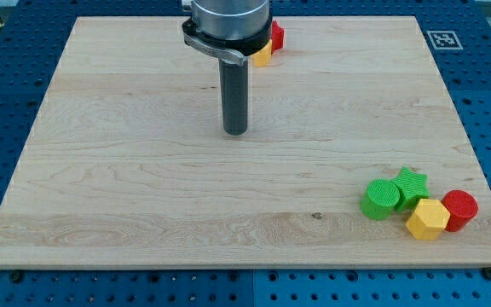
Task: Point your arm closer to the group of blocks
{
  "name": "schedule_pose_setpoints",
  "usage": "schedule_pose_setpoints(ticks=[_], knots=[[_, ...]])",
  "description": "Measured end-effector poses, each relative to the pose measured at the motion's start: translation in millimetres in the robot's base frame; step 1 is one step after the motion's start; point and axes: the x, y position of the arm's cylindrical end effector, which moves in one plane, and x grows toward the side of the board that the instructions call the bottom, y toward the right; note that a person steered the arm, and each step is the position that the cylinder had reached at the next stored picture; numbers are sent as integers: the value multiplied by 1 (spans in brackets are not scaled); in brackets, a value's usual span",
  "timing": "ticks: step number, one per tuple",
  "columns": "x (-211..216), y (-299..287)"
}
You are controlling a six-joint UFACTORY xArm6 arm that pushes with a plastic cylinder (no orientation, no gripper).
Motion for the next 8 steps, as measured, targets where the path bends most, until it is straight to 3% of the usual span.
schedule_pose_setpoints(ticks=[4, 5, 7, 8], knots=[[-1, -3], [-10, 20], [-70, 154], [-70, 155]])
